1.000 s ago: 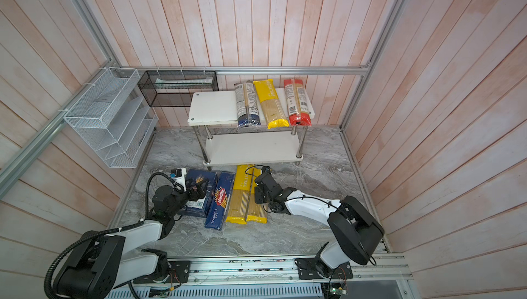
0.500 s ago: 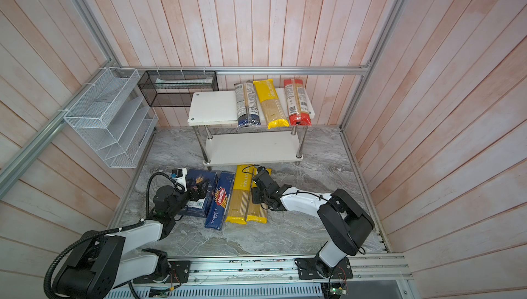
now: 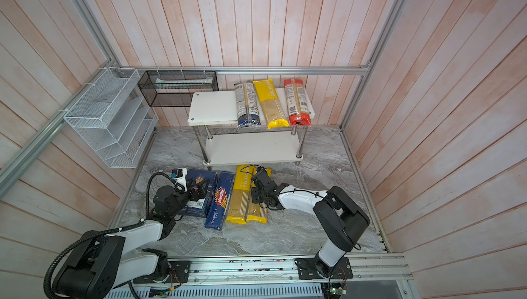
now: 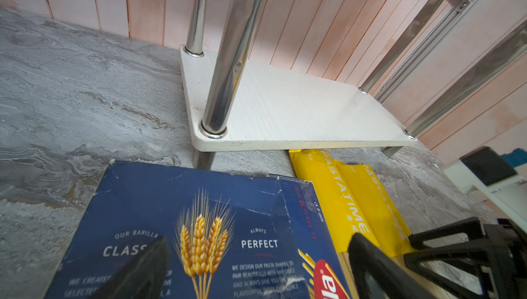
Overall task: Arrange pasta packages on shelves
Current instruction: Move the pasta bag to the center of the table.
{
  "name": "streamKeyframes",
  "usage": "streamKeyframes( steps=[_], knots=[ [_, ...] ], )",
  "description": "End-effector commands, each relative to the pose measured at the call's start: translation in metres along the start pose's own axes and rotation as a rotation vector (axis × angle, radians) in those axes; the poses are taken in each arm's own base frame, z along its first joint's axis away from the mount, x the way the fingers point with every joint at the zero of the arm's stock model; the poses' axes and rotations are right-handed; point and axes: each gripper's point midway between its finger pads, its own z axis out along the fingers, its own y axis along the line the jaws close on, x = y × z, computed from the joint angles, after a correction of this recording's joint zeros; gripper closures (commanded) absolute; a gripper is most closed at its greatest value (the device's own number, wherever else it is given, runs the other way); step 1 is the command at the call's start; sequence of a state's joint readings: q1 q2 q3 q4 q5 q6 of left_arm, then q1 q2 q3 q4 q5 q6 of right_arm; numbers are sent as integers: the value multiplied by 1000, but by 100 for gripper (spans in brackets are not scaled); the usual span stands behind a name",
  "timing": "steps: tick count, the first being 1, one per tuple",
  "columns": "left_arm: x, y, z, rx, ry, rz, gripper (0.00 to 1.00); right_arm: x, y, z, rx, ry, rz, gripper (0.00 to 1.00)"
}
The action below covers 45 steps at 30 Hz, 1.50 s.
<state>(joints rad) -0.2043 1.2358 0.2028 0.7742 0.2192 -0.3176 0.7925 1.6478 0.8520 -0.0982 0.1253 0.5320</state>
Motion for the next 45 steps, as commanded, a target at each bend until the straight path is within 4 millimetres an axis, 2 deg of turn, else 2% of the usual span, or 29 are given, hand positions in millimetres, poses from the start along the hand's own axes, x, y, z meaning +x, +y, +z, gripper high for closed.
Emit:
streamKeyframes(
  steps=[1,5,14,21,25,29,32,34,35,36,38,42,43,44,45],
  knots=[
    [-1,0,0,-7,-5,14,0,26,-19,7,95,94,-3,42],
    [-1,1,0,-11,-3,9,0,36,-25,7,112,114,-1,42],
    [-2,-1,-4,-3,-23,13,0,63,-54,2,187,185,3,42],
    [-2,-2,-5,1,-22,15,0,65,-79,-16,218,185,65,41],
    [-3,-1,-4,-3,-24,14,0,53,-89,-27,218,158,87,41],
    [-2,-2,-4,0,-17,13,0,21,-82,-44,182,84,80,40],
    [-3,-3,-4,4,-23,15,0,0,-61,-55,92,43,39,39],
    [-2,-2,-5,5,-23,17,0,-7,-45,-61,32,22,-11,37],
    [-3,-2,-5,5,-25,16,0,-9,-39,-63,18,15,-29,34],
    [-3,-2,-6,3,-28,16,0,-10,-36,-64,11,13,-45,26],
    [-4,-1,-6,-4,-35,16,0,-10,-32,-66,3,26,-77,24],
    [-3,-1,-6,-7,-31,12,0,-6,-42,-64,64,57,-93,19],
    [-3,-1,-6,-6,-31,14,0,-4,-42,-63,68,62,-102,9],
    [-4,-1,-6,-6,-33,13,0,-3,-44,-61,78,67,-109,2],
    [-4,0,-6,-8,-35,14,0,-3,-44,-61,82,72,-113,2]
  ],
)
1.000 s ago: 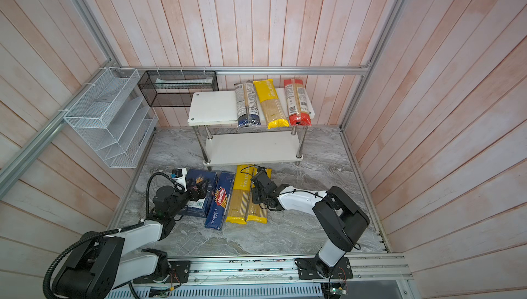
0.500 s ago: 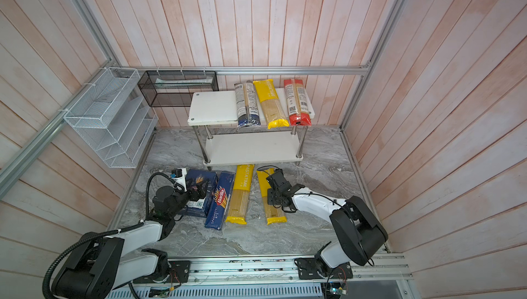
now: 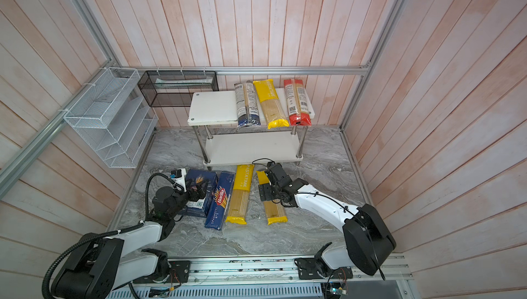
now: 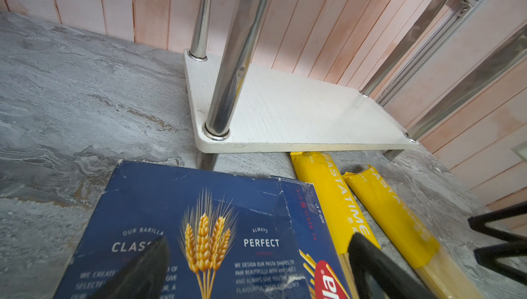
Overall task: Arrange pasta packages on shelves
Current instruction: Move the pasta bag to the center of the table.
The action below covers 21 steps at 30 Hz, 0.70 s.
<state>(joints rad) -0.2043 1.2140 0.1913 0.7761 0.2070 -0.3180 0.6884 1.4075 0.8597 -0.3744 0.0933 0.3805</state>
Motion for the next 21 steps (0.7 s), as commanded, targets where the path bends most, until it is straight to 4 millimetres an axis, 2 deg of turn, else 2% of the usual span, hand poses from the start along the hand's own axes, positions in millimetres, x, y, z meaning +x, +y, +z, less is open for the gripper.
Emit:
streamKeyframes(
  steps=[1,6,12,21],
  knots=[
    [-1,-1,-2,-3,-17,9,0,10,-5,4,42,64,-54,2],
    [-1,-1,-1,3,-8,13,0,13,3,14,5,67,-71,2],
    [-2,0,-2,-8,-18,8,0,29,3,32,16,141,-94,2],
    [0,0,-1,-5,-11,8,0,47,-14,51,107,210,-77,2]
  ],
)
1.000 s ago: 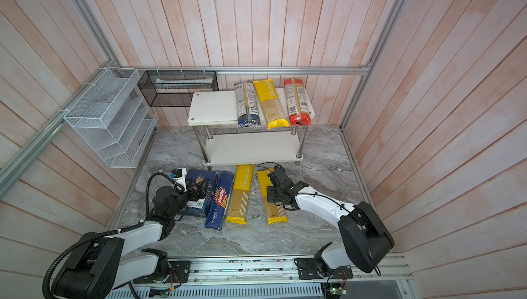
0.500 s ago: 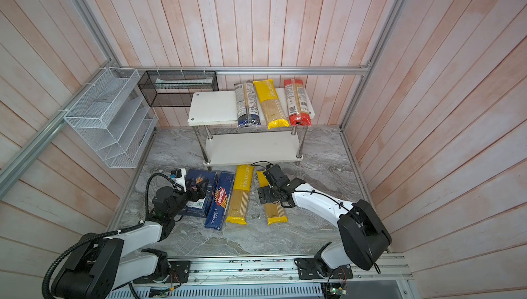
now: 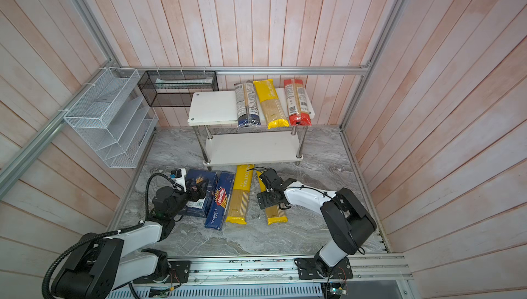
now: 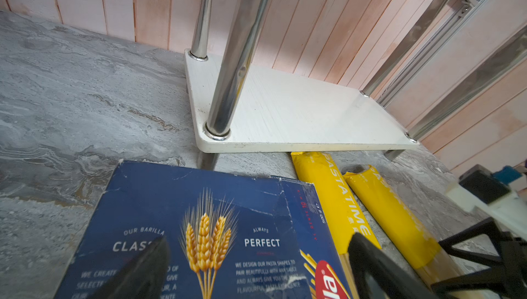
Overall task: Arrange pasta packages on shelves
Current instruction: Move the pasta bag to the center of the table.
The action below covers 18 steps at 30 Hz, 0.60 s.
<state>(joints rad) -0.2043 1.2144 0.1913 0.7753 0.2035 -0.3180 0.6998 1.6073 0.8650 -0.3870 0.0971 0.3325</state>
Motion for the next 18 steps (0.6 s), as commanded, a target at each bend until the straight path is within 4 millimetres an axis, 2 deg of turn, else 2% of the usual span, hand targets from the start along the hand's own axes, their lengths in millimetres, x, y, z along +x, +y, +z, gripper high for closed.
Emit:
streamKeyframes(
  steps=[1,13,18],
  knots=[
    [-1,0,-2,-2,-12,8,0,4,-3,6,33,26,2,2],
    [-1,0,-2,-4,-12,8,0,6,-7,21,31,15,46,2],
    [-1,0,-1,-5,-9,7,0,11,-18,23,54,15,86,12]
  ],
)
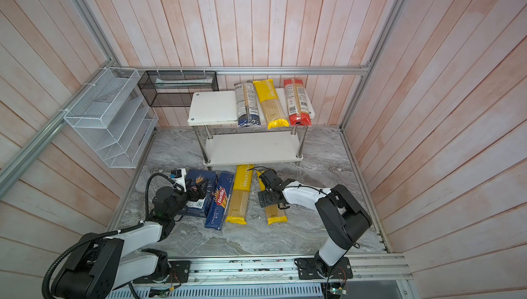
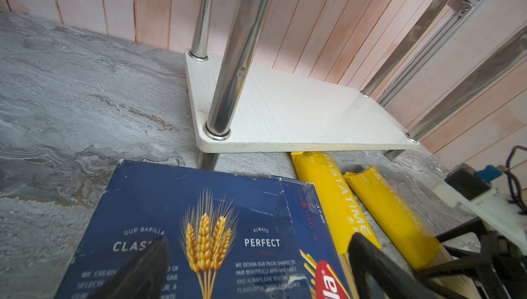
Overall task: Arrange pasta packages on shelves
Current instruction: Move the pasta bag to the center of the table, then pick up the pasta bag from the center of the table.
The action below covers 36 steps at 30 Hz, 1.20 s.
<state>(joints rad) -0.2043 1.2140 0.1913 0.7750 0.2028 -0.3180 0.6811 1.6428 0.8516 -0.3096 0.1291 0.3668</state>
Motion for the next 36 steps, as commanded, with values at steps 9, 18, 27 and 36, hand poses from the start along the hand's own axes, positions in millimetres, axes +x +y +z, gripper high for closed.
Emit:
streamKeyframes(
  steps=[9,18,27,36],
  knots=[
    [-2,-2,-1,6,-11,11,0,32,-11,17,10,60,48,25],
    [-1,-2,-1,6,-11,11,0,33,-10,15,-5,41,65,33],
    [-1,-3,-2,13,-15,16,0,32,-8,15,-14,37,70,43],
    [-1,-3,-2,12,-15,15,0,27,-8,12,-9,29,75,65]
  ],
)
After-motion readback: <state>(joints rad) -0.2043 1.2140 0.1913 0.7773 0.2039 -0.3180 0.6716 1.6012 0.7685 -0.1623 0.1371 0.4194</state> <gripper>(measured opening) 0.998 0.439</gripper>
